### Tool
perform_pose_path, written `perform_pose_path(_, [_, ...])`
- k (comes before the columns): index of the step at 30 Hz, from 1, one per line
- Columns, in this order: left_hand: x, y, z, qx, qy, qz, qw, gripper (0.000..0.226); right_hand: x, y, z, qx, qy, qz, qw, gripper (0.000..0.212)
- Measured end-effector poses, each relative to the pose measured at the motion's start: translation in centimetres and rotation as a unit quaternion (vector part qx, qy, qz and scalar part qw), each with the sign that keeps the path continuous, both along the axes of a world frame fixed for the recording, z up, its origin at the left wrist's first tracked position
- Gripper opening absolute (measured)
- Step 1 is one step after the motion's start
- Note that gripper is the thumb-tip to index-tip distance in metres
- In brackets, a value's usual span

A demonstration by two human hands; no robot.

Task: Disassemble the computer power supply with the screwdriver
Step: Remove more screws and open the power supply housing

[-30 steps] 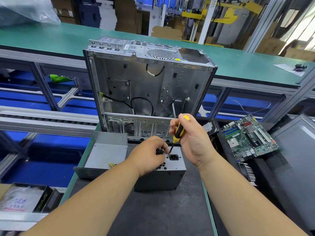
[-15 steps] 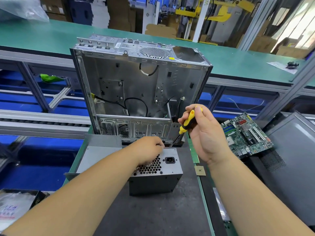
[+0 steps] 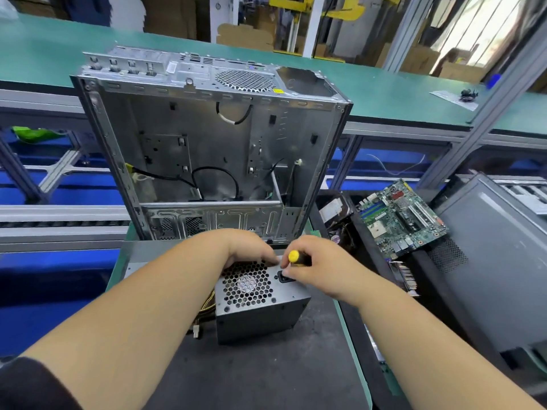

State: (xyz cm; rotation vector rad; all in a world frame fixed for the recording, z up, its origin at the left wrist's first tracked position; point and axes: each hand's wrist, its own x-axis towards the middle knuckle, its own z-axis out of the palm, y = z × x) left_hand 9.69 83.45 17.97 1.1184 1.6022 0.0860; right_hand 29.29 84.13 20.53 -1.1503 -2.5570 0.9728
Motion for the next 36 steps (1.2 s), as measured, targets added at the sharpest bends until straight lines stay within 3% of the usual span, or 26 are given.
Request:
perform_pose_path(3, [-0.1, 0.1, 0.1, -0.05, -0.057, 0.025, 0.997, 0.023, -0.5, -0.6, -0.8, 0.013, -0.031, 0.013, 0.999, 0.013])
perform_pose_path(9, [0.5, -0.5, 0.1, -0.033, -0.101, 0.042, 0.993, 0.017, -0.7, -1.5, -1.7, 0.023, -0.024, -0.023, 0.999, 0.015])
perform_pose_path(23, [0.4, -1.0, -0.4, 0.042, -0.049, 0.038, 0.997, 0.02, -1.1, -2.6, -1.6, 0.031, -0.016, -0.071, 0.997, 0.015])
perform_pose_path(29, [0.2, -0.8, -0.7, 0.076, 0.0, -0.003, 0.997, 0.05, -1.2, -2.8, -1.5, 0.049, -0.02, -0.075, 0.996, 0.012])
perform_pose_path(36, [-0.1, -0.7, -0.3, 0.086, 0.048, -0.063, 0.993, 0.05, -1.5, -2.9, -1.7, 0.076, -0.025, -0.077, 0.994, 0.009])
